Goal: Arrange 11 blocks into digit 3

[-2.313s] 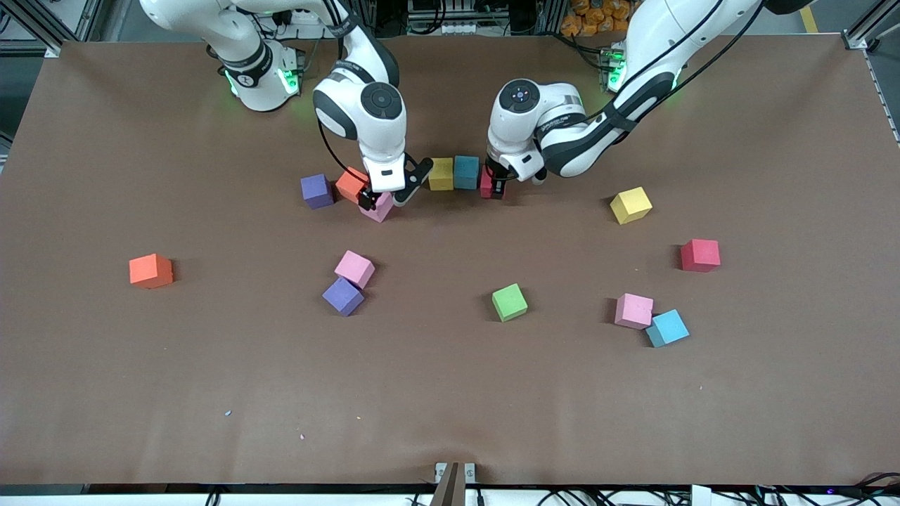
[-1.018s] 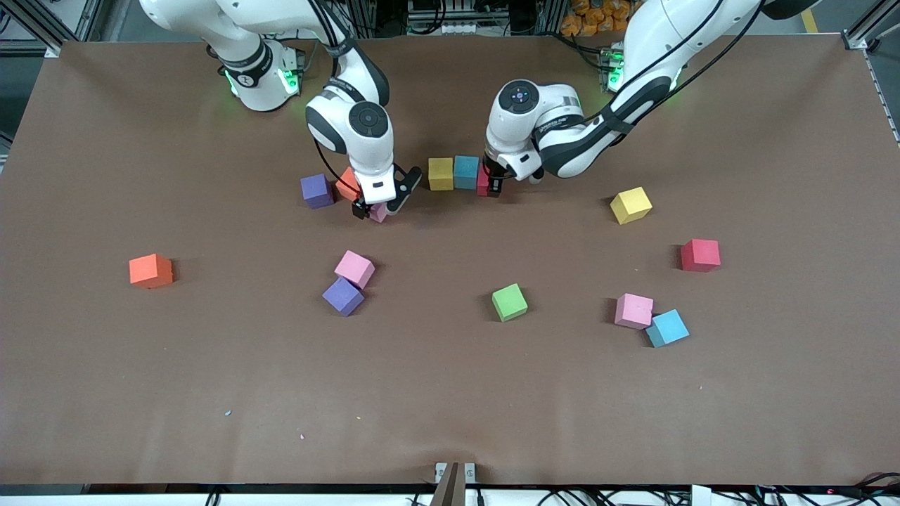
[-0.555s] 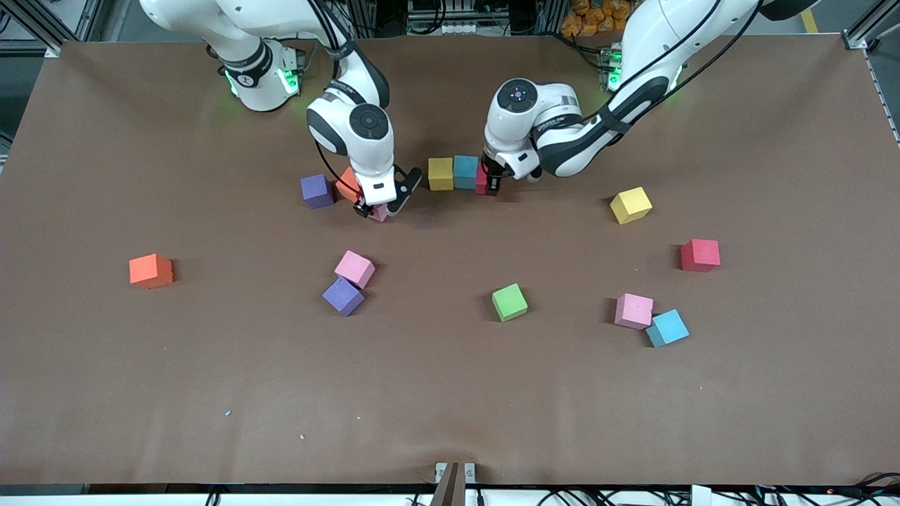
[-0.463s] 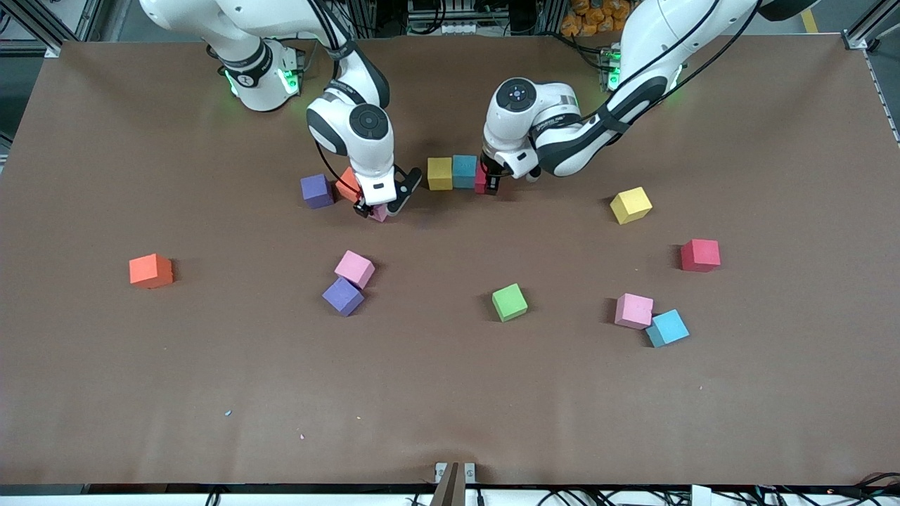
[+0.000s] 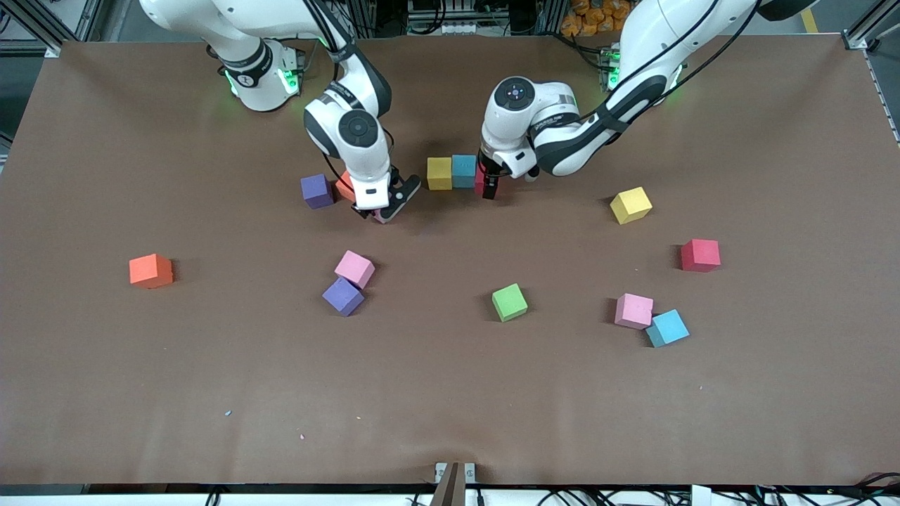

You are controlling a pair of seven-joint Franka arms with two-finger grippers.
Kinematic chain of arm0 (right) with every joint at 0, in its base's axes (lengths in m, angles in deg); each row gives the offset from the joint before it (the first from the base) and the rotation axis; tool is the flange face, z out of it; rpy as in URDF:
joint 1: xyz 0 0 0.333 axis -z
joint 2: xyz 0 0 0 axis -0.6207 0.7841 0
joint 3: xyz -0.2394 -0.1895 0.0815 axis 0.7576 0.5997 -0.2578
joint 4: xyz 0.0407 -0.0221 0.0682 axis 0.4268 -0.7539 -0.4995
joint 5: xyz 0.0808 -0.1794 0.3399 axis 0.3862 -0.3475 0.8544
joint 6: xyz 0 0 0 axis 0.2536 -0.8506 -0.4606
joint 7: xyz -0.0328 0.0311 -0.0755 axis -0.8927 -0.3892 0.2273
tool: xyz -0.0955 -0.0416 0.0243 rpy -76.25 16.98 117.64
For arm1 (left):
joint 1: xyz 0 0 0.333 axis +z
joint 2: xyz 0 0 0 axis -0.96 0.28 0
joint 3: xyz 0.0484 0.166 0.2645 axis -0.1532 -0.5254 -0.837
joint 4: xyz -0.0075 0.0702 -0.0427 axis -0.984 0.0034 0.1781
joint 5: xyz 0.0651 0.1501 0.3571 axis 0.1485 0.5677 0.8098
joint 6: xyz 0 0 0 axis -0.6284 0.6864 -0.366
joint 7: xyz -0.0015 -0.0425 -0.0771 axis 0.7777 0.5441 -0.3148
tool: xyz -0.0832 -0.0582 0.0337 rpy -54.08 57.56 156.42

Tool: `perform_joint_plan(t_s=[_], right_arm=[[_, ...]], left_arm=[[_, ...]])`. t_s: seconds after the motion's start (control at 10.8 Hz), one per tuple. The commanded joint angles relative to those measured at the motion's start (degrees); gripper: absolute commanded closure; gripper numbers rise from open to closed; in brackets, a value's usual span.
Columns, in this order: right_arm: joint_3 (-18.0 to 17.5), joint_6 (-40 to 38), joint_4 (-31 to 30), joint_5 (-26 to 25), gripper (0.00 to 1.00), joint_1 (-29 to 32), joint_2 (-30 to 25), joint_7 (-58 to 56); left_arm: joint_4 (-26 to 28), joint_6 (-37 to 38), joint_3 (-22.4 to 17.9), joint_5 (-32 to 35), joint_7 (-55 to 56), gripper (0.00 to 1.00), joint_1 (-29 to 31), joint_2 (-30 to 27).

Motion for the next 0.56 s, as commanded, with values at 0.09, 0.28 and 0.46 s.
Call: perform_joint_plan(t_s=[0.09,0.28,0.46], right_arm=[[0.68,-1.15,-0.38,8.43,1.00,0.14,-3.89,6.72],[0.68,-0.98,0.76,8.62,1.00,-0.30,-3.80,15.51],[0.59,-1.07,2.51,8.44,1.00,-0.92,-3.80,26.41]], left_arm=[[-0.19,8.76,12.88,3.85,20.73,0.00,8.39,-2.57],[-0.19,12.54,21.68,3.85,18.98,0.00,16.66,-1.86],[-1.76,14.66,23.74,3.68,13.55,0.00,19.50,-1.69]])
